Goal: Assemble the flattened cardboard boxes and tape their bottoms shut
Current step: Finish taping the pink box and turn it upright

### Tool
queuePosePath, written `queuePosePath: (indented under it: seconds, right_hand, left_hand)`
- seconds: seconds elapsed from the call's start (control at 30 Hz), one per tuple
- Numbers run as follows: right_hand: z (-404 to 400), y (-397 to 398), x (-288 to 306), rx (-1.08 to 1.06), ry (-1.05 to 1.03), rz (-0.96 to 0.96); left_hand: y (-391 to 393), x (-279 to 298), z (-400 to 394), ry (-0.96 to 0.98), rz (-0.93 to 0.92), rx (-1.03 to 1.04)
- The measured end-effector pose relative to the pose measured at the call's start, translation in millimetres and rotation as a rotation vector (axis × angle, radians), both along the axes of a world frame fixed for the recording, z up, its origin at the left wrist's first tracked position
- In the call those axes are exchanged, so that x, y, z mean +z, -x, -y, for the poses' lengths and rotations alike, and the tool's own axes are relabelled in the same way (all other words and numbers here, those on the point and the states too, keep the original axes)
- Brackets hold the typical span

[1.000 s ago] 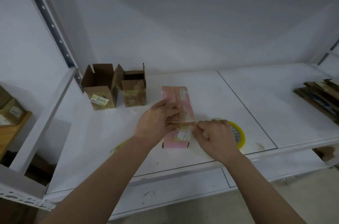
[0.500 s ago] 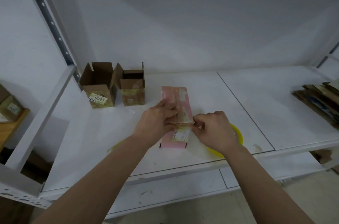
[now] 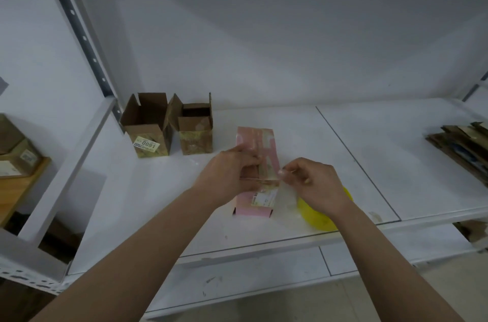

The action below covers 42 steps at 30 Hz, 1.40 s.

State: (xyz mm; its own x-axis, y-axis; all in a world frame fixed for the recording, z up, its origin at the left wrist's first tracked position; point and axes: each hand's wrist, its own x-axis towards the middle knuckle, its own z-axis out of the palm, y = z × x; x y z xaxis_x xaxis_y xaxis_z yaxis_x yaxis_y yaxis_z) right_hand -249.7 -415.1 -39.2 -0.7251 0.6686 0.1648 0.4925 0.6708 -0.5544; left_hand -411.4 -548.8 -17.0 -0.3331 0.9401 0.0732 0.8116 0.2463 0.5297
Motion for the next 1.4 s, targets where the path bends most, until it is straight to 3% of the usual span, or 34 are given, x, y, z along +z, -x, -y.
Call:
queuePosePath:
  seconds: [0.13, 0.27, 0.4, 0.6, 0.73, 0.87, 0.93, 1.13, 1.4]
  right_hand:
    - [-10, -4, 5, -0.061, 0.022, -0.041]
    - [-15, -2, 9, -0.083, 0.045, -0.07]
    - [-16, -3, 12, -0.088, 0.031, -0.066]
    - [-20, 0, 35, 0.051, -0.144, 0.125]
    - [-12, 9, 55, 0.216, -0.197, 0.307]
    - [-1, 23, 52, 0.182, -0.173, 0.298]
    - [6, 27, 46, 0.115, -0.144, 0.28]
    - [14, 21, 35, 0.145, 0.073, 0.193]
    - [17, 16, 19, 0.095, 0.177, 0.072]
  left_hand:
    - [-10, 13, -16, -0.057, -0.099, 0.193]
    - [-33, 20, -48, 0.331, -0.082, 0.418]
    - [-39, 14, -67, 0.42, -0.056, 0.449]
    - [-19, 34, -55, 0.283, -0.196, 0.1]
    - [-1, 43, -40, 0.214, -0.393, -0.169]
    - [10, 37, -35, 0.099, -0.526, -0.272]
    - [16, 26, -30, 0.088, -0.46, -0.248]
    - [35, -5, -17, -0.048, -0.148, 0.094]
    - [29, -8, 4, -0.246, 0.243, 0.112]
